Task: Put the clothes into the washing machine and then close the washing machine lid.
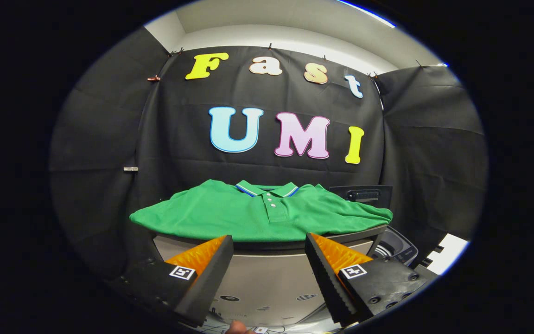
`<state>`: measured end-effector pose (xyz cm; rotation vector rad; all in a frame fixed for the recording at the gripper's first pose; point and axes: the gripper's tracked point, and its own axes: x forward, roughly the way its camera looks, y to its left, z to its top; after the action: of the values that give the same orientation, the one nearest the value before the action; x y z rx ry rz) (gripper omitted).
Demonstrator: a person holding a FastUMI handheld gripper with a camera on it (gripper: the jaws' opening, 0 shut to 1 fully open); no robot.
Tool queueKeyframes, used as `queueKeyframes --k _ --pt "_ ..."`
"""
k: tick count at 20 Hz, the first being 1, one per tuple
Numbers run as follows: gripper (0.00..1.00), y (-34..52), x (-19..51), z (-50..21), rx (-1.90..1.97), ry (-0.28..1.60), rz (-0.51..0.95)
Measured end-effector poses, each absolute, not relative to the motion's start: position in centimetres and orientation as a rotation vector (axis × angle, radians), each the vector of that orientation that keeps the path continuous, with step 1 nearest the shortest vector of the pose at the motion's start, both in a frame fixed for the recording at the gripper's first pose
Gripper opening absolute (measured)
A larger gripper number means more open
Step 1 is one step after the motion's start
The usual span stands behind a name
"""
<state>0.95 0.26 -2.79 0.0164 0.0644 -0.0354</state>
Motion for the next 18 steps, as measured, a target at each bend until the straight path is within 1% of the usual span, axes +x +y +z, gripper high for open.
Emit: queueKeyframes --k 8,18 --pt "0.97 1.9 0.8 -2.6 0.007 0.058 0.0" --pt "0.98 2.1 1.9 -1.4 0.029 0.061 -0.006"
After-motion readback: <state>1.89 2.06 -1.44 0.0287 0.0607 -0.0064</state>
